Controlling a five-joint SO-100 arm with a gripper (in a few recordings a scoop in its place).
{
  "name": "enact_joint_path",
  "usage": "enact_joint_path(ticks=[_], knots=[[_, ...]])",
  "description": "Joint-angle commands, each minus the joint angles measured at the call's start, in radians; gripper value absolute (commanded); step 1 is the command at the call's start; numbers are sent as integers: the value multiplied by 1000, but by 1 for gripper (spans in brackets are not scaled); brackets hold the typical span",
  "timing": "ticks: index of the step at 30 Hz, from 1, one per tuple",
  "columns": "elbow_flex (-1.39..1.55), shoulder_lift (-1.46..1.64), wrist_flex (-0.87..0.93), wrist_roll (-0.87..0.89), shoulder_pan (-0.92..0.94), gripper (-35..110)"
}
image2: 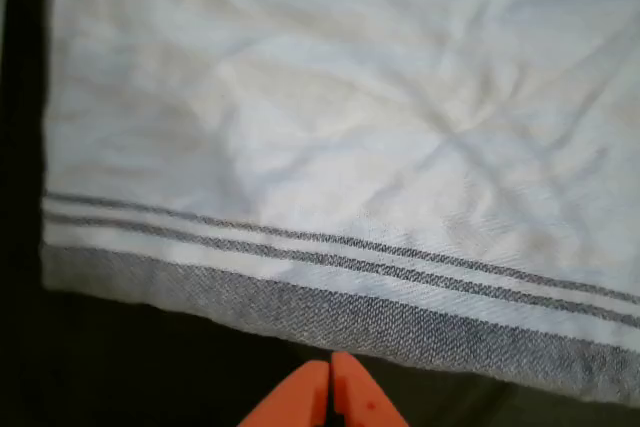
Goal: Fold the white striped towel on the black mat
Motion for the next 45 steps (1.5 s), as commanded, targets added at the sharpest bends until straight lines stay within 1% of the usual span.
enact_joint_path(ticks=[1, 9, 16, 22, 26, 32, 41, 45], knots=[[-117, -81, 14, 35, -60, 0], [-368, -330, 21, 178, -172, 0], [-655, -606, 41, 255, -236, 0], [-928, -830, 67, 276, -252, 0], [-1126, -1000, 137, 281, -252, 0], [-1287, -1164, 158, 282, -249, 1], [-1404, -1342, 166, 279, -241, 14], [-1440, -1425, 167, 308, -238, 15]])
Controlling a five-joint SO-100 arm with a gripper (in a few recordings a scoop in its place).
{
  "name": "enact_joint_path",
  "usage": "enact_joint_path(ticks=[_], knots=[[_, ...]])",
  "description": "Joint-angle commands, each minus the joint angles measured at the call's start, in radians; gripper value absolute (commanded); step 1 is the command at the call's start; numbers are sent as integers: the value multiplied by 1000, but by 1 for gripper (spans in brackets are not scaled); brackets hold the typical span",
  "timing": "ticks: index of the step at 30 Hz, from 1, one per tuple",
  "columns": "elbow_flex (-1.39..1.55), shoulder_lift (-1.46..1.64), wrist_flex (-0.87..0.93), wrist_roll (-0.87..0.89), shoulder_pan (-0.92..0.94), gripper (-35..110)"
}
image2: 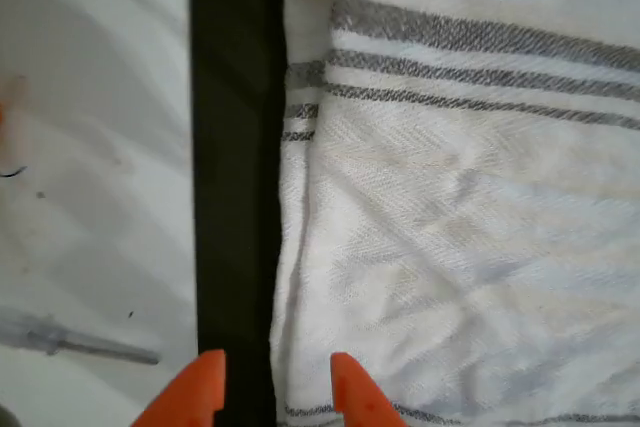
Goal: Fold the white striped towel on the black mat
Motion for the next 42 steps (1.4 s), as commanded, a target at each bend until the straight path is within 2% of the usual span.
enact_joint_path(ticks=[1, 13, 26, 42], knots=[[-67, -28, 12, 9, -6, 15], [-218, -196, 44, 6, -5, 15], [-164, -249, -11, 5, -3, 14], [-114, -258, -37, 3, -26, 3]])
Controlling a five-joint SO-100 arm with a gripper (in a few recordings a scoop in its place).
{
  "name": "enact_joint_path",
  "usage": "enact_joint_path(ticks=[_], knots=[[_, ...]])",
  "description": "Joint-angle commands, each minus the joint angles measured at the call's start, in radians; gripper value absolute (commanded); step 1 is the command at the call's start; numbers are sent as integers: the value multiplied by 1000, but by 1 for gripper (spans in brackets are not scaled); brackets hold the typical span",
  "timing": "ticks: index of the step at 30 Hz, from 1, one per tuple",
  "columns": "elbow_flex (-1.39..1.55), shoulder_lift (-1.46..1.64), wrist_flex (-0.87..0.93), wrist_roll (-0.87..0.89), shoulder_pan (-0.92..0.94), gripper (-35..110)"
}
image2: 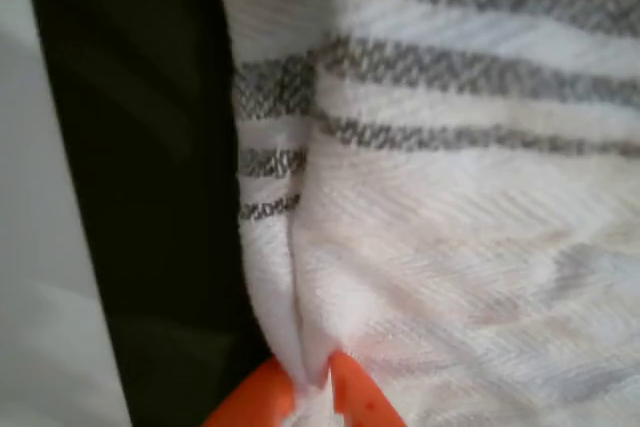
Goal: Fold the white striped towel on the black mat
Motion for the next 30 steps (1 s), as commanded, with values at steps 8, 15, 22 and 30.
enact_joint_path(ticks=[8, 15, 22, 30], knots=[[-3, 48, 9, 9, -49, 0], [-80, 63, 48, 18, -67, 0], [-135, 107, 61, 38, -81, 0], [-118, 232, 106, 31, -94, 0]])
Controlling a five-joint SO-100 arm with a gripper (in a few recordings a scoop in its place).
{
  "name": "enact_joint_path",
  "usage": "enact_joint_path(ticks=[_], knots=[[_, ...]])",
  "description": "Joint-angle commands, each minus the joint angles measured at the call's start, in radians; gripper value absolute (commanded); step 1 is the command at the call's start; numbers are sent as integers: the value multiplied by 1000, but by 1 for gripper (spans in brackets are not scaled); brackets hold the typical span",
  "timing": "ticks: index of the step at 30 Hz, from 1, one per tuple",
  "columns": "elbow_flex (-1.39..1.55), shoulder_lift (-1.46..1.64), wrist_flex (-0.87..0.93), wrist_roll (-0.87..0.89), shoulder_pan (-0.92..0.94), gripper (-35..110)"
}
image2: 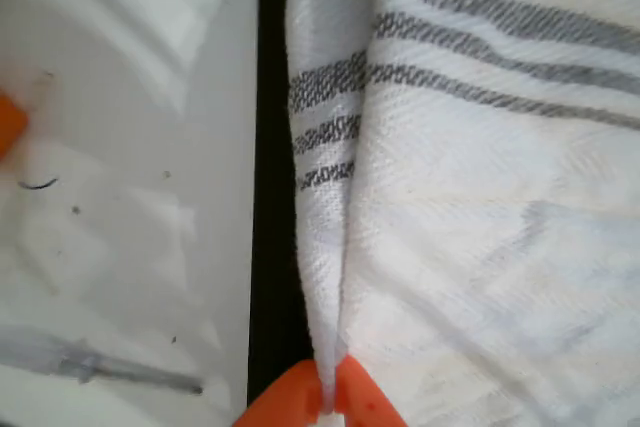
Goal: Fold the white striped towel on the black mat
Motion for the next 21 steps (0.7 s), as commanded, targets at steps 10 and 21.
enact_joint_path(ticks=[10, 21], knots=[[175, 469, 156, -87, 206, 0], [428, 781, 183, -341, 683, 0]])
